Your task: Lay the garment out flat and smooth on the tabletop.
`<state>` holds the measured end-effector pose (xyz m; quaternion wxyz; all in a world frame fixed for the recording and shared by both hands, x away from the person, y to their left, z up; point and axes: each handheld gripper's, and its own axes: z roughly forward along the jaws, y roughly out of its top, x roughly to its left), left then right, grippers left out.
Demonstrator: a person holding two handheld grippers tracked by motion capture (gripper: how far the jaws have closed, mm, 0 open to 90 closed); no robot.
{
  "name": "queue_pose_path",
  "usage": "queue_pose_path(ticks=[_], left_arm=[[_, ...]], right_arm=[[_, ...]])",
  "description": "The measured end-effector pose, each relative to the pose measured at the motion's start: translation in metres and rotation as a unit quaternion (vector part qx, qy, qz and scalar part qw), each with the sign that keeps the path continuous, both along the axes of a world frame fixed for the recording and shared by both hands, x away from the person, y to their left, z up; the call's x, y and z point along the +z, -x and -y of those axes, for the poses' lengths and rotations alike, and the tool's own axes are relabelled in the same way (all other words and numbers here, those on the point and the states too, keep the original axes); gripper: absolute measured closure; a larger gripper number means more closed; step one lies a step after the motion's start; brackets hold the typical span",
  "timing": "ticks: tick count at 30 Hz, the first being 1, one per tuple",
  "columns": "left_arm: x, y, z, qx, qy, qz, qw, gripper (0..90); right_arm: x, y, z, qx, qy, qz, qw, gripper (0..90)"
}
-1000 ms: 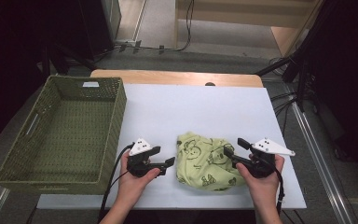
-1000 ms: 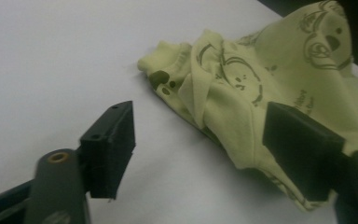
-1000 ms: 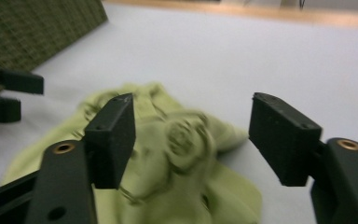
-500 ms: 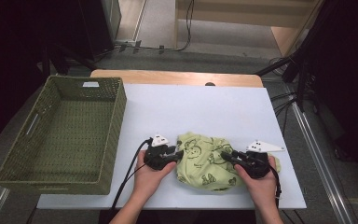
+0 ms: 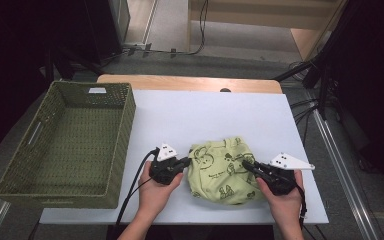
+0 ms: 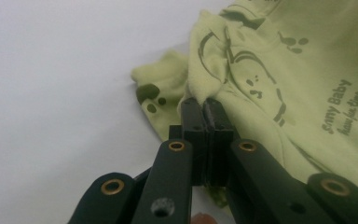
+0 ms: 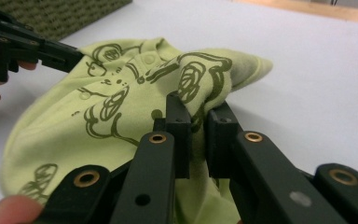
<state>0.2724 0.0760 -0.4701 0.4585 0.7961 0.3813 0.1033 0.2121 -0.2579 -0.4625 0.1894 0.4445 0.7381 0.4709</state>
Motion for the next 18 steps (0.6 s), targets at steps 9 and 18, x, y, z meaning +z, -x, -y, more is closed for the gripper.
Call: queue_pose_path(ticks=[9,18], left_arm=[[0.062,0.026,-0.013,0.005,0.014,0.086,0.9962,88.9],[0.059,-0.015,-0.003,0.091,0.009,0.072,0.9931,81.5]], right_arm=[[0.028,0.002,-0.001,-0.002,-0.002,0.041,0.9992,80.3],[0.033,-0.036,0.011,-0.062,0.045,0.058,0.9954,76.3]])
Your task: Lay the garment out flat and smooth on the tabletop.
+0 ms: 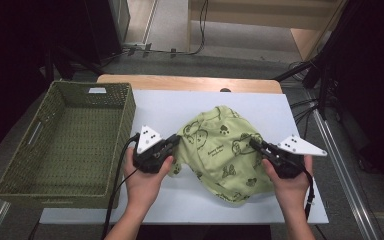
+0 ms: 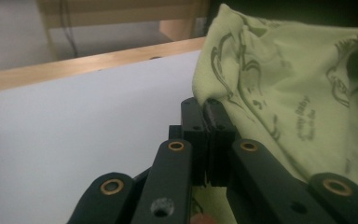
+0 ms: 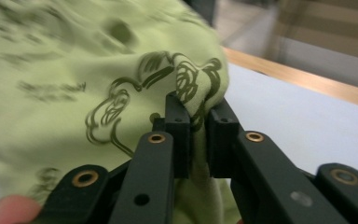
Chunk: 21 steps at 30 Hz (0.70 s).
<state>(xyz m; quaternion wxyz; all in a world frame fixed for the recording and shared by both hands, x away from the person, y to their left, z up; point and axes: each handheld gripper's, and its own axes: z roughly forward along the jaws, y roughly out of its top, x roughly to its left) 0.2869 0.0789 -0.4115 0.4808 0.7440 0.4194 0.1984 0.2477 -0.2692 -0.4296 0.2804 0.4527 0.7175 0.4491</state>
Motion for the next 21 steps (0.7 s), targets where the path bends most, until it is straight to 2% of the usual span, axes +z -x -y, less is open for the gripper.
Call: queue_pose_path(ticks=[2,3,4,5,6,7,9,11,14,17,21], left_arm=[[-0.015,-0.016,0.005,-0.002,-0.003,-0.040,0.9992,59.2],[-0.022,-0.020,0.004,-0.009,0.005,-0.060,0.9982,53.9],[-0.027,-0.022,0.004,-0.014,0.010,-0.072,0.9973,48.5],[-0.031,-0.022,0.003,-0.017,0.010,-0.075,0.9970,44.6],[-0.035,-0.021,0.002,-0.019,0.007,-0.075,0.9970,42.8],[-0.039,-0.021,0.001,-0.020,0.005,-0.075,0.9969,40.7],[-0.047,-0.023,-0.003,-0.020,0.007,-0.087,0.9960,35.5],[-0.053,-0.024,-0.005,-0.024,0.014,-0.088,0.9957,34.8],[-0.058,-0.026,-0.007,-0.028,0.017,-0.090,0.9954,32.7],[-0.059,-0.028,-0.008,-0.031,0.017,-0.087,0.9955,32.4],[-0.063,-0.034,-0.006,-0.039,0.010,-0.096,0.9946,32.4]], right_arm=[[-0.018,-0.020,0.011,-0.041,0.000,-0.027,0.9988,64.8],[-0.026,-0.026,0.016,-0.067,0.008,-0.040,0.9969,59.0],[-0.032,-0.029,0.021,-0.081,0.005,-0.049,0.9955,54.9],[-0.036,-0.029,0.025,-0.083,-0.014,-0.054,0.9950,50.0],[-0.038,-0.027,0.028,-0.078,-0.032,-0.054,0.9950,46.0],[-0.040,-0.024,0.030,-0.073,-0.040,-0.054,0.9951,43.3],[-0.043,-0.018,0.031,-0.059,-0.048,-0.062,0.9952,38.9],[-0.047,-0.012,0.031,-0.050,-0.061,-0.069,0.9945,37.4],[-0.047,-0.008,0.029,-0.029,-0.049,-0.088,0.9945,32.5],[-0.048,-0.004,0.029,-0.026,-0.051,-0.091,0.9942,32.3],[-0.050,-0.005,0.031,-0.033,-0.055,-0.095,0.9934,32.2]])
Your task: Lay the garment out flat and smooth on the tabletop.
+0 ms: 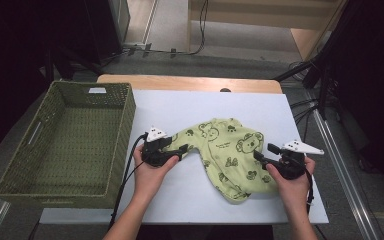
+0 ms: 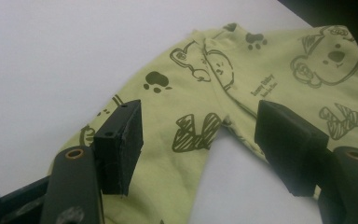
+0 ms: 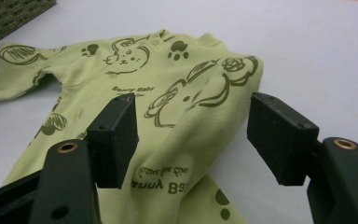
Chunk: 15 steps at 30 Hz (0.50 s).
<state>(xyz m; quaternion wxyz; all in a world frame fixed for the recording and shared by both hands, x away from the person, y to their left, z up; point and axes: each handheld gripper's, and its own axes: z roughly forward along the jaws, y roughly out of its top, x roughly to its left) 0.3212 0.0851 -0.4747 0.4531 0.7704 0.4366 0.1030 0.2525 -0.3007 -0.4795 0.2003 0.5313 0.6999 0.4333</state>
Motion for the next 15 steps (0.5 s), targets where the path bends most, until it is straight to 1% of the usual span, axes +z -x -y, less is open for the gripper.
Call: queue_pose_path(ticks=[1,5,7,9,12,14,15], left_arm=[[-0.002,-0.002,0.001,0.003,-0.004,-0.002,1.0000,32.4],[-0.012,-0.014,0.002,0.022,-0.020,-0.022,0.9993,33.0],[-0.018,-0.018,0.002,0.025,-0.023,-0.028,0.9990,33.3],[-0.021,-0.019,0.005,0.021,-0.030,-0.031,0.9988,34.1],[-0.025,-0.018,0.011,0.003,-0.038,-0.033,0.9987,35.1],[-0.028,-0.018,0.015,-0.008,-0.042,-0.033,0.9985,36.7],[-0.029,-0.017,0.017,-0.011,-0.045,-0.034,0.9984,38.0]], right_arm=[[0.000,0.000,0.001,-0.001,0.003,-0.001,1.0000,32.3],[0.002,-0.006,0.007,-0.015,0.007,-0.008,0.9998,32.4],[0.005,-0.011,0.010,-0.016,0.008,-0.011,0.9998,32.8],[0.005,-0.018,0.012,-0.016,0.006,-0.014,0.9998,33.1],[0.003,-0.029,0.011,-0.005,0.004,-0.027,0.9996,35.1],[0.001,-0.035,0.010,-0.001,0.005,-0.035,0.9994,38.9],[-0.001,-0.038,0.009,0.000,0.000,-0.042,0.9991,41.7]])
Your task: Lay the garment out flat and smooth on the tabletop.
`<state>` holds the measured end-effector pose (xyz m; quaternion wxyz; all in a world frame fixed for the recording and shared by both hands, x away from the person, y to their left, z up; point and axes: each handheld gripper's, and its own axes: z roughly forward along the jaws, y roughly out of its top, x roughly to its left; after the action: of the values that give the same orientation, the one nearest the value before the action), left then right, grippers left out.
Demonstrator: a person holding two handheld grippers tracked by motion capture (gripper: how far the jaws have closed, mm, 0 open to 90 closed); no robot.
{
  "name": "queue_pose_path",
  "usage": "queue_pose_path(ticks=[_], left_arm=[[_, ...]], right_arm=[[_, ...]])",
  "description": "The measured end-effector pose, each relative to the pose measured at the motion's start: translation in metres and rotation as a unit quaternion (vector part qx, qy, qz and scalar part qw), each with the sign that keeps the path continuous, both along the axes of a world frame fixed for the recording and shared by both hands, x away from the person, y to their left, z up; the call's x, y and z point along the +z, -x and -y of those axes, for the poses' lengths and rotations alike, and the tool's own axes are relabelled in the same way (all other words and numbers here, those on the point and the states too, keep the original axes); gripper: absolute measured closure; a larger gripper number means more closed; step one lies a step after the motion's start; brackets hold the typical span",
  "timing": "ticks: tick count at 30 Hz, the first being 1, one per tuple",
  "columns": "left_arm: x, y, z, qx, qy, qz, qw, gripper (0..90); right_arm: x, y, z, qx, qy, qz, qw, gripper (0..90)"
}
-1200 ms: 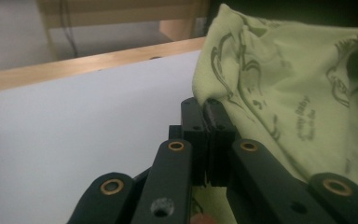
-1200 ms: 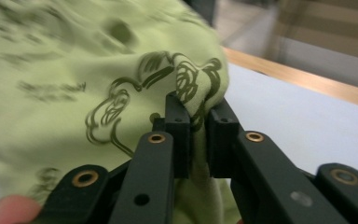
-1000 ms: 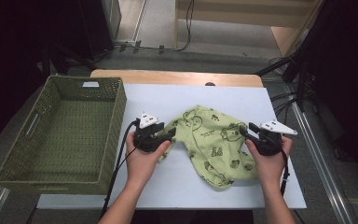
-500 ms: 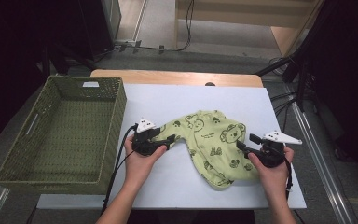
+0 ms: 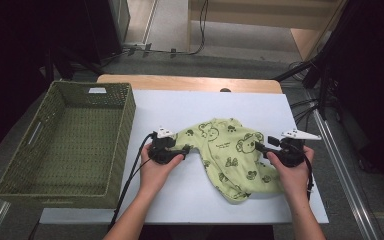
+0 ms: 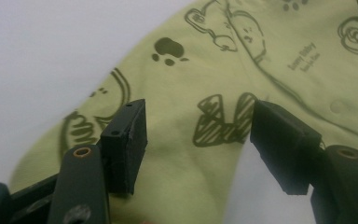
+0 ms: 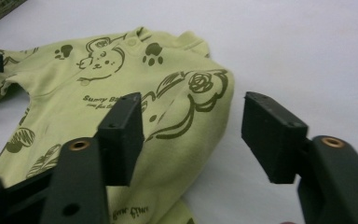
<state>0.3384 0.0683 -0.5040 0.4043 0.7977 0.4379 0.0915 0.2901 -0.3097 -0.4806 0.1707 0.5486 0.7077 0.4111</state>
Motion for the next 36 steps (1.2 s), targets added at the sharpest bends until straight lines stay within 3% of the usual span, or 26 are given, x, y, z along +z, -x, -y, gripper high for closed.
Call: queue_pose_path(ticks=[2,6,10,12,15,21,25,27,32,36], left_arm=[[-0.004,0.001,0.003,-0.007,-0.010,-0.001,0.9999,42.0],[-0.005,0.003,0.006,-0.010,-0.030,0.008,0.9995,54.4],[-0.005,0.003,0.004,-0.014,-0.039,0.012,0.9991,70.1],[-0.006,0.003,0.003,-0.022,-0.033,0.009,0.9992,78.3],[-0.007,0.003,0.003,-0.024,-0.024,0.007,0.9994,85.7],[-0.007,0.001,0.002,-0.017,-0.016,0.001,0.9997,87.8],[-0.007,0.001,0.002,-0.013,-0.015,0.003,0.9998,87.9],[-0.008,0.000,0.002,-0.010,-0.013,0.004,0.9999,87.9],[-0.007,0.001,0.002,-0.009,-0.015,0.006,0.9998,88.0],[-0.007,0.001,0.001,-0.006,-0.010,0.006,0.9999,87.9]], right_arm=[[-0.005,-0.002,-0.001,0.005,-0.006,-0.015,0.9999,43.4],[-0.012,0.004,-0.003,-0.004,-0.005,-0.012,0.9999,45.4],[-0.004,0.025,-0.001,-0.012,0.000,0.022,0.9997,39.5],[0.002,0.039,-0.001,0.001,-0.002,0.042,0.9991,38.1],[0.007,0.058,-0.003,0.015,0.005,0.050,0.9986,38.0],[-0.004,0.094,-0.013,0.056,0.004,0.038,0.9977,41.4],[-0.019,0.116,-0.028,0.097,-0.002,0.023,0.9951,45.6],[-0.025,0.123,-0.039,0.109,0.015,0.023,0.9937,44.8],[-0.033,0.126,-0.052,0.111,0.024,0.016,0.9934,40.1],[-0.027,0.131,-0.052,0.091,0.031,0.046,0.9943,39.4]])
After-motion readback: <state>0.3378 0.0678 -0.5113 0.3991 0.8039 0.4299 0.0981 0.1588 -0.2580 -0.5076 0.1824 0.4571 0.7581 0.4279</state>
